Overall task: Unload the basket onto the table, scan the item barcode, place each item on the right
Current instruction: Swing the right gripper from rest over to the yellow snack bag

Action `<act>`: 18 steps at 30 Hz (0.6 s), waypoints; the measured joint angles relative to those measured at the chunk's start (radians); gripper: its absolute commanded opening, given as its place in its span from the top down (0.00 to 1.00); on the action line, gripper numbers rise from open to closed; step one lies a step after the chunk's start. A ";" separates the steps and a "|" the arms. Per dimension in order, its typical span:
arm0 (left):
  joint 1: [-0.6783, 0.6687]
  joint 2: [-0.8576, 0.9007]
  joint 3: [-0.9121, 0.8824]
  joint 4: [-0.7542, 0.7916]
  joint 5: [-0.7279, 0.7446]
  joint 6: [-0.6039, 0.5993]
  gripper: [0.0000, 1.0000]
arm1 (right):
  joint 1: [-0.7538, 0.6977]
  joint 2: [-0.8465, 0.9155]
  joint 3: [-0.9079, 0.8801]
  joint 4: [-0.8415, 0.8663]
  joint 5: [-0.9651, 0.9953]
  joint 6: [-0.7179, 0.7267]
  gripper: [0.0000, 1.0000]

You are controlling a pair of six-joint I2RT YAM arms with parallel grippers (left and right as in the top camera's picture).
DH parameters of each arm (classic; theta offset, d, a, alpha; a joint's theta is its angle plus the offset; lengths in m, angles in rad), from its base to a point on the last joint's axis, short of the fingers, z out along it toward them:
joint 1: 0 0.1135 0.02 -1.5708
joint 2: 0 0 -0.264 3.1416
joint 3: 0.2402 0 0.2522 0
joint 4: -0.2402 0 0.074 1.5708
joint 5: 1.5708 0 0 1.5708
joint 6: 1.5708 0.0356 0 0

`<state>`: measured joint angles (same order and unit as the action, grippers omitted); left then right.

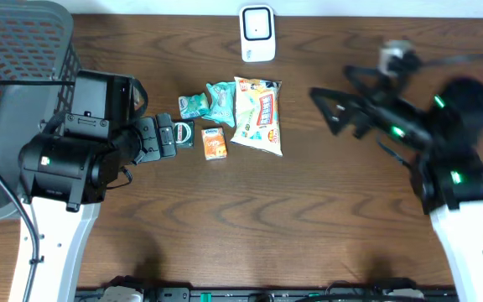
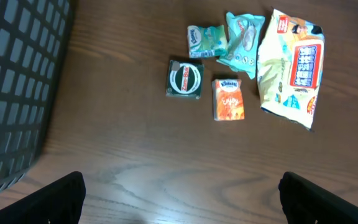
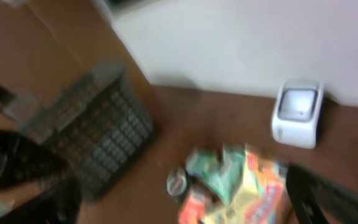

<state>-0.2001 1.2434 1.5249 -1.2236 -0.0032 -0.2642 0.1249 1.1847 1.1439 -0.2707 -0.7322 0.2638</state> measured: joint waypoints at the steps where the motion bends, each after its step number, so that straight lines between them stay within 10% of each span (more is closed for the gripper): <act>1: 0.000 0.000 0.000 0.000 0.000 0.000 0.02 | 0.030 0.038 0.045 -0.062 0.031 -0.030 0.01; 18: 0.000 0.000 0.000 0.000 0.000 0.000 0.02 | 0.257 0.428 0.302 -0.381 0.404 -0.224 0.01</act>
<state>-0.2001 1.2434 1.5249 -1.2232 -0.0032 -0.2646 0.3820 1.6127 1.4456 -0.6518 -0.3283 0.0399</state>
